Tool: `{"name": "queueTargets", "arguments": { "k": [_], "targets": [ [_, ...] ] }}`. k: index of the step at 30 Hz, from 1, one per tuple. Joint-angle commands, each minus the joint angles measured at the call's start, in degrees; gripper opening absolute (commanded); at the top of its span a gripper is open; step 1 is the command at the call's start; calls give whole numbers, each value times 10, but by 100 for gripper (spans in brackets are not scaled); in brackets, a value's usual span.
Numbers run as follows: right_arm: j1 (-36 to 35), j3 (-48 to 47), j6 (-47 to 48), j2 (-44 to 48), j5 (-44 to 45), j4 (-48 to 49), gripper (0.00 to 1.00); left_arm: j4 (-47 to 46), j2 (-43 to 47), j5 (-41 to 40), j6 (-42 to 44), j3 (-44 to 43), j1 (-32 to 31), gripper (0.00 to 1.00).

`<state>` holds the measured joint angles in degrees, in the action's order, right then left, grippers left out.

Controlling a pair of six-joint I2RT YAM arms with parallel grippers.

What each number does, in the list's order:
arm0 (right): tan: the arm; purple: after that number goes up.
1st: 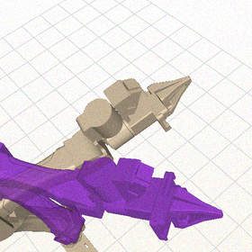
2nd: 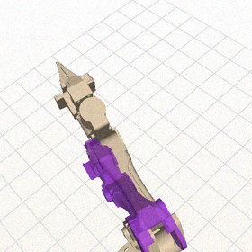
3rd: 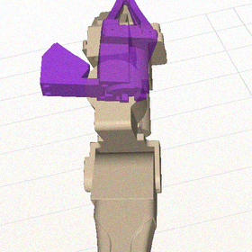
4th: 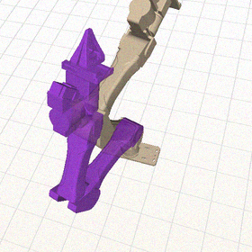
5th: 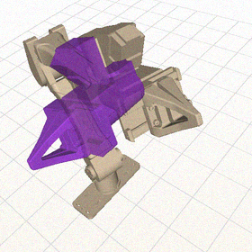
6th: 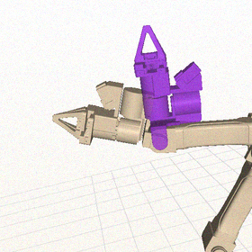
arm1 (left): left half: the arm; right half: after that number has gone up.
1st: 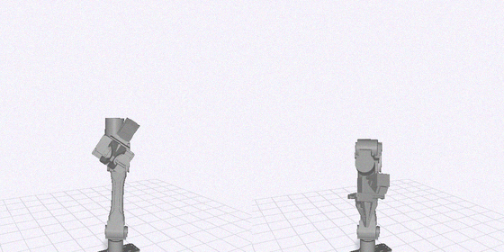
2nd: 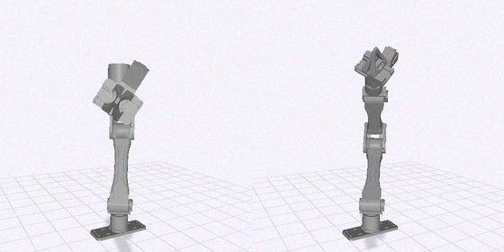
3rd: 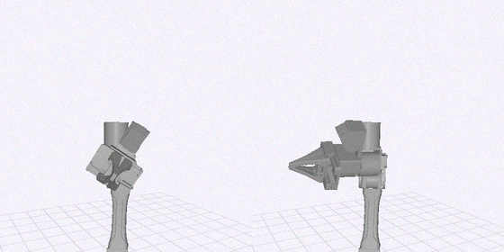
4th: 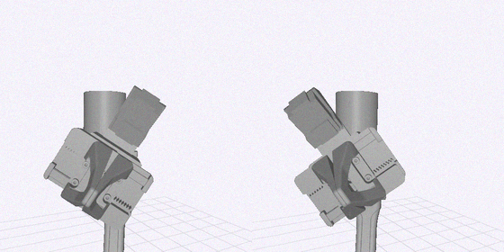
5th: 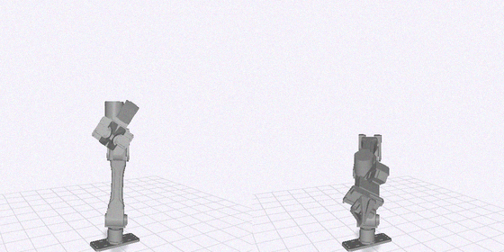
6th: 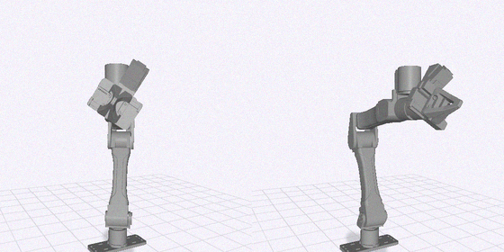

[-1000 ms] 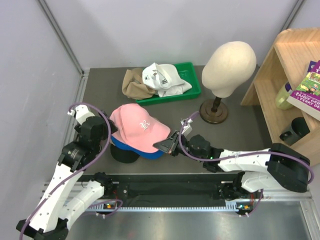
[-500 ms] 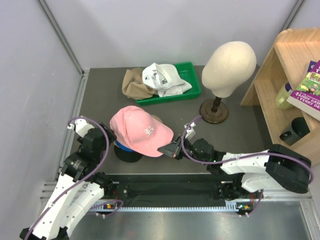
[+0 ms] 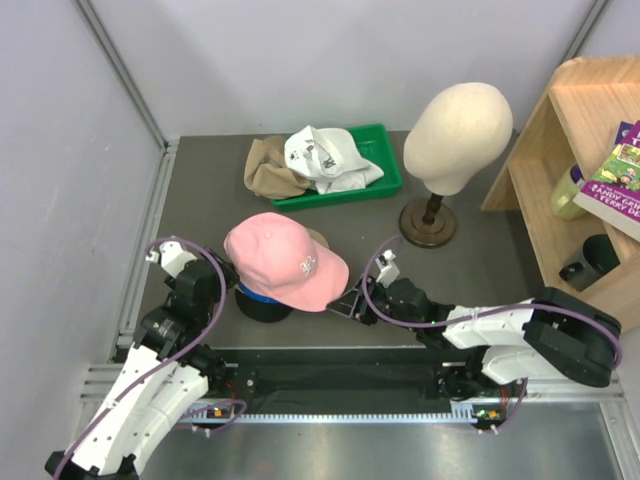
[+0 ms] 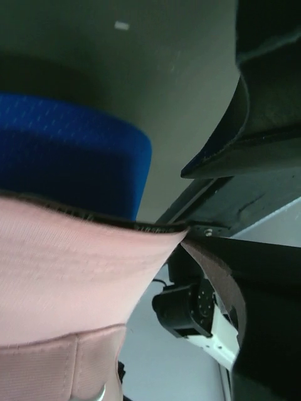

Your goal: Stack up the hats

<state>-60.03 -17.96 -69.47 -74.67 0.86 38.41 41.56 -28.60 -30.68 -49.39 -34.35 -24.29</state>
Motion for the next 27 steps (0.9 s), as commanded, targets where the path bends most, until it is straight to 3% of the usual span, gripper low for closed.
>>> {"name": "queueTargets", "arguments": {
  "k": [1, 5, 10, 13, 14, 15, 17, 23, 27],
  "targets": [
    [19, 14, 27, 37, 15, -56, 45, -2, 10, 18, -2, 14, 0, 72],
    [29, 16, 35, 72, 20, -55, 57, 0, 4, 21, 0, 15, 0, 72],
    [40, 23, 31, 119, 41, -98, 65, 0, -5, 26, 4, 8, 0, 73],
    [40, 15, 43, 174, 67, -161, 77, 11, -5, 27, 17, -21, 0, 79],
    [40, 10, 50, 203, 77, -187, 87, 17, -6, 27, 21, -46, 0, 88],
    [40, 0, 55, 217, 86, -208, 89, 25, -9, 27, 31, -60, 0, 92],
    [40, -9, 63, 263, 115, -267, 91, 40, -15, 26, 41, -108, 0, 99],
    [40, -78, 117, 348, 197, -426, 91, 160, -64, -60, 53, -252, 0, 99],
    [60, -139, 135, 352, 227, -490, 93, 108, -150, -88, 147, -323, 0, 99]
  ]
}}
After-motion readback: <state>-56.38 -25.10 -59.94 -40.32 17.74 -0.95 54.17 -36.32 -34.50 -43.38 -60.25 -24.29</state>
